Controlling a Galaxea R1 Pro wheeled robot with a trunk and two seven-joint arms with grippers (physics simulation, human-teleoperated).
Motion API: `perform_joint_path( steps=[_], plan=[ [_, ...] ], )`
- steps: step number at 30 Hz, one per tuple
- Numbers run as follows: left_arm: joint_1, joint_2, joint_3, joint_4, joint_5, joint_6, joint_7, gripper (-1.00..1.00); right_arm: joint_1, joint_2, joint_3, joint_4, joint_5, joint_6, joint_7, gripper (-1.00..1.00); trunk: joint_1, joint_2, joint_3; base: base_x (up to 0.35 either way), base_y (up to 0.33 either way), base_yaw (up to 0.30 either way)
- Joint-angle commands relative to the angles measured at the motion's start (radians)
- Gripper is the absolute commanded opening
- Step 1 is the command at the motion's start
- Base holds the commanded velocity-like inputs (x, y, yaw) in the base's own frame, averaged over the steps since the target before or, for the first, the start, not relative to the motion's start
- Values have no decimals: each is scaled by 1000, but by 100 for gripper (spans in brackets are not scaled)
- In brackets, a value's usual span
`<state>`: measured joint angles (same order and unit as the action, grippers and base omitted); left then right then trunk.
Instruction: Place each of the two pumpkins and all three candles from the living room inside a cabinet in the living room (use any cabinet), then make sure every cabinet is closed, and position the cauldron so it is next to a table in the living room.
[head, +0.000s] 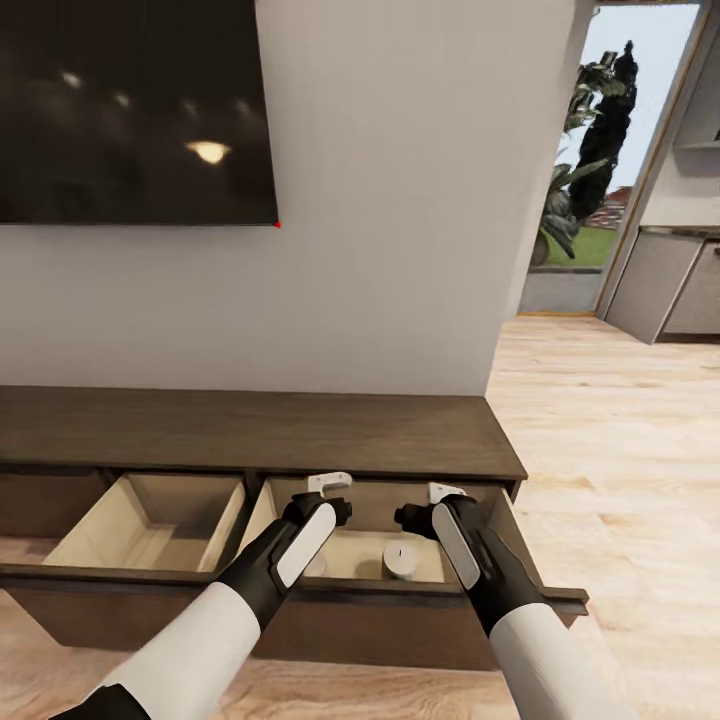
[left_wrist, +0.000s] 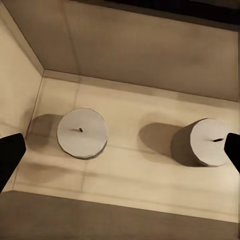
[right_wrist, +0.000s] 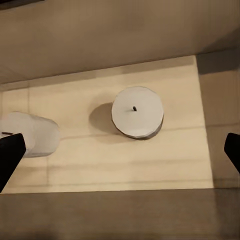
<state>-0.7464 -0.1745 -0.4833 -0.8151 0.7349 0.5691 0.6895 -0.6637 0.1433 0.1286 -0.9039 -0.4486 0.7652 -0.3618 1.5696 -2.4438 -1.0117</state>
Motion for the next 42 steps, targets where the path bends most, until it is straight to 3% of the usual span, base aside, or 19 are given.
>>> perform_joint_path(
  steps=[1, 12, 19, 42],
  plan=[
    [-1, 0, -1, -1, 8, 2, 8, 100, -1, 0, 2, -1, -11, 3, -11, 100, -4, 7, 2, 0, 0, 0],
    [-1, 0, 6, 0, 8, 3, 8, 100, -3, -2, 1, -1, -12, 4, -15, 100, -46, 84, 37, 0, 0, 0],
    [-1, 0, 11, 2, 9, 3, 7, 100, -4, -29, -9, 0, -18, 3, -15, 100, -73, 133, 59, 0, 0, 0],
    [-1, 0, 11, 2, 8, 2, 8, 100, -2, -27, -8, -1, -18, 0, -16, 100, -161, 294, 131, -58, 0, 0]
  ],
)
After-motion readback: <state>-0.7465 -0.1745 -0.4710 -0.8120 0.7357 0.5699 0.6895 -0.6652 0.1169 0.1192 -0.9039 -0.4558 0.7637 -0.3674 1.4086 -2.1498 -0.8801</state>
